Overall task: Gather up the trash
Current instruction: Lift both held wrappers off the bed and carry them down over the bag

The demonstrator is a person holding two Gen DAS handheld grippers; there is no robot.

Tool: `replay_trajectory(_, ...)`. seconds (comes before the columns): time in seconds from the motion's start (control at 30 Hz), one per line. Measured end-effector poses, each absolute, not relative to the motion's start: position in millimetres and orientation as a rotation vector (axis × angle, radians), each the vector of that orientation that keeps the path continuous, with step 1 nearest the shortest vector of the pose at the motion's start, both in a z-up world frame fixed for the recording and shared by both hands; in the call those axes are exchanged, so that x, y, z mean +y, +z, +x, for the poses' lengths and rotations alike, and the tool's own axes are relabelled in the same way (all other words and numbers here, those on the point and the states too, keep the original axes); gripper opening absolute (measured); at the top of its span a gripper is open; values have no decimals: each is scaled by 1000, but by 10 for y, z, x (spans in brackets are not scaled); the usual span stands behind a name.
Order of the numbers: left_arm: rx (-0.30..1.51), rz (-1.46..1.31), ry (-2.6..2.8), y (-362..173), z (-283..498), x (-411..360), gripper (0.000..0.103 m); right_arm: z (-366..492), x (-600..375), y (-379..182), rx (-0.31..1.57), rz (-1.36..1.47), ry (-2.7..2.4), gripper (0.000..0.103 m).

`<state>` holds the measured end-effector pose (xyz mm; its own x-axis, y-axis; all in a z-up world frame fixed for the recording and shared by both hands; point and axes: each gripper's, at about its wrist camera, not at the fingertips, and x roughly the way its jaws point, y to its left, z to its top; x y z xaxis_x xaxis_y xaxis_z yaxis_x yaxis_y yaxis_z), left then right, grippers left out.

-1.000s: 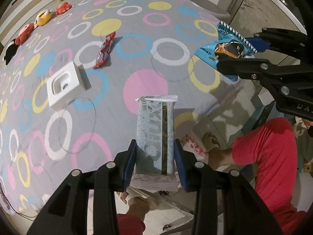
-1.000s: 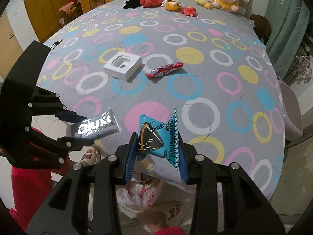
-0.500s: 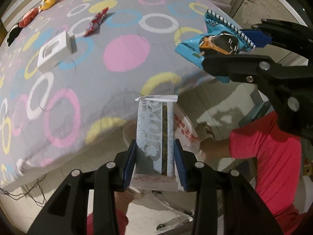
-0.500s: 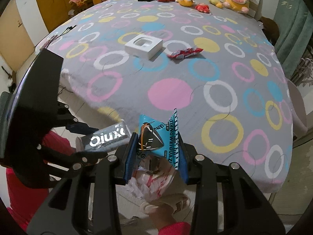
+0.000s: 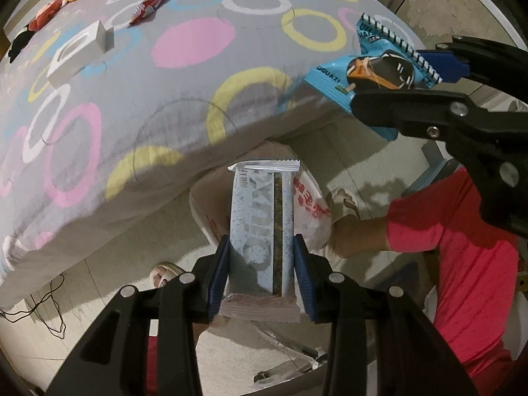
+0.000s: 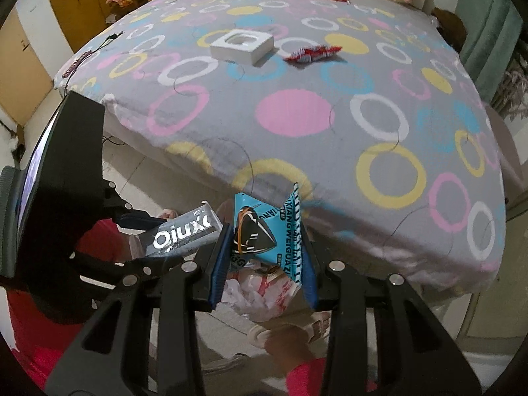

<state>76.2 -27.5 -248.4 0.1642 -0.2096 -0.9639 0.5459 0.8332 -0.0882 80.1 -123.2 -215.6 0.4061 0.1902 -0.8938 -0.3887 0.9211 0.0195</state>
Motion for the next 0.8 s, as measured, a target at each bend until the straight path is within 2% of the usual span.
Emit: replay_trajectory(0.8,1472,369,-541,-3719,889,-437,37,968,-1349,-3290,1259,-73,298,37)
